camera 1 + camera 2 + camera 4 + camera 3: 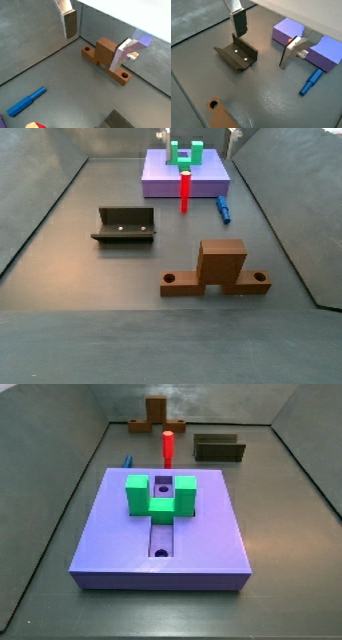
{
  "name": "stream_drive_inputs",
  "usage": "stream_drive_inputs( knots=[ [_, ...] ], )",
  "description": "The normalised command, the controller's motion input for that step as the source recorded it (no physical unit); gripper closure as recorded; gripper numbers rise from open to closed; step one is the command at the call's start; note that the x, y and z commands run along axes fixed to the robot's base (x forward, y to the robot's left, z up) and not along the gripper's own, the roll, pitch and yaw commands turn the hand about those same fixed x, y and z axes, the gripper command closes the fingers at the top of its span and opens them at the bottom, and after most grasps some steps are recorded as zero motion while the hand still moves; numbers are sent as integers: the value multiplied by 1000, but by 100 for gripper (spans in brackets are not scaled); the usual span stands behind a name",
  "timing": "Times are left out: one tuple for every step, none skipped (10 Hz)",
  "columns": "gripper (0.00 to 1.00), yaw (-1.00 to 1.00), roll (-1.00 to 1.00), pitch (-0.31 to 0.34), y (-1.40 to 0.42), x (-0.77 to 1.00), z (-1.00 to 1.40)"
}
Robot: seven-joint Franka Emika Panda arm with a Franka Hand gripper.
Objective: Pick up the brown object. Move up. Move to above the board. Insert the brown object.
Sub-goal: Pick up the brown object.
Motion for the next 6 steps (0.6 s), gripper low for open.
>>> stream_drive_inputs(
  knots=[
    [0, 0, -13, 0, 0, 0, -6],
    [0, -117, -57, -51, 837, -60, -60],
    [0, -46, -21, -74, 940, -97, -9],
    [0, -180, -1, -30, 820, -86, -111],
    [0, -249, 0, -10, 757, -109, -211],
    [0, -291, 0, 0, 726, -169, -414]
  ],
)
